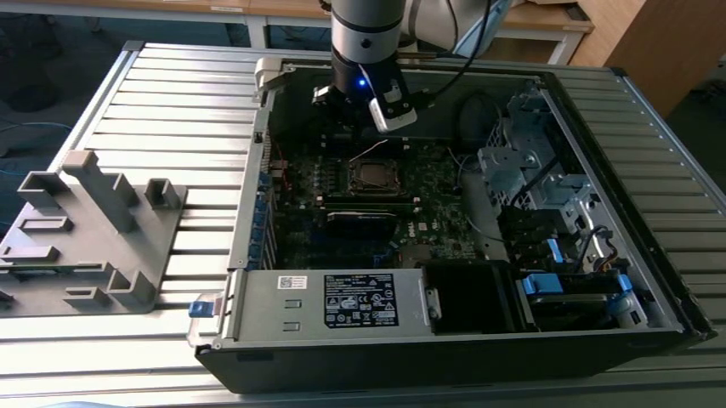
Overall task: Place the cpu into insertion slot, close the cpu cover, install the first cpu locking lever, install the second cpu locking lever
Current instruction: 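Install the first cpu locking lever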
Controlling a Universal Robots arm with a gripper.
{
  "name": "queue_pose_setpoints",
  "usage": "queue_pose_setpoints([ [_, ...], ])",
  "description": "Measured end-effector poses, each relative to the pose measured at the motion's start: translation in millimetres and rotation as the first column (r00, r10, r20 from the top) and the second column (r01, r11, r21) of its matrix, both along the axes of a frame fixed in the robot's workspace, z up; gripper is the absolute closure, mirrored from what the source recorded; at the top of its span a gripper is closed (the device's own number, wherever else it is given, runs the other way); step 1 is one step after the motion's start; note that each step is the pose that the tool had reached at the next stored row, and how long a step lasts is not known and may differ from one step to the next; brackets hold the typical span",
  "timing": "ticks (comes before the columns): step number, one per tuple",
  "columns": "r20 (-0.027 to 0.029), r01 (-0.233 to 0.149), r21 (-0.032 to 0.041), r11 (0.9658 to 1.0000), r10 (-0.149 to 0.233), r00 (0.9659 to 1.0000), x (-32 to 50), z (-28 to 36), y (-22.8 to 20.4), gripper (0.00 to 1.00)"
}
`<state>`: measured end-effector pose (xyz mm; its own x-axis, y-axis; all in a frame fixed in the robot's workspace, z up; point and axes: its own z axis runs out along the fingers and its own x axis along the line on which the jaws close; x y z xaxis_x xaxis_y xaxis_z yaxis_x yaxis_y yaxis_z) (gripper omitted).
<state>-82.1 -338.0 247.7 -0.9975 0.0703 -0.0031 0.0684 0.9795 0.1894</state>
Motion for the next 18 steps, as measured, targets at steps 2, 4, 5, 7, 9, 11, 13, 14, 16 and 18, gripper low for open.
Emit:
queue_pose_setpoints([
  [2,0.0000,0.000,-0.0001,1.0000,0.000,1.0000,0.0,0.0,0.0,0.89],
  [4,0.0000,0.000,-0.0001,1.0000,0.000,1.0000,0.0,0.0,0.0,0.89],
  [5,0.0000,0.000,-0.0001,1.0000,0.000,1.0000,0.0,0.0,0.0,0.89],
  [7,0.0000,0.000,-0.0006,1.0000,0.000,1.0000,0.0,0.0,0.0,0.89],
  [9,0.0000,0.000,-0.0066,1.0000,0.000,1.0000,0.0,-0.1,0.1,0.89],
  [11,0.0000,0.000,-0.0193,0.9998,0.000,1.0000,0.0,-0.3,0.0,0.89],
  [13,-0.0001,0.000,-0.0378,0.9993,0.000,1.0000,0.0,-1.2,0.0,0.89],
  [14,0.0001,0.000,-0.0422,0.9991,0.000,1.0000,0.0,-2.0,0.0,0.89],
  [16,0.0000,0.000,-0.0454,0.9990,0.000,1.0000,0.1,-3.8,0.3,0.89],
  [18,0.0000,0.000,-0.0456,0.9990,0.000,1.0000,1.6,-5.5,0.8,0.89],
])
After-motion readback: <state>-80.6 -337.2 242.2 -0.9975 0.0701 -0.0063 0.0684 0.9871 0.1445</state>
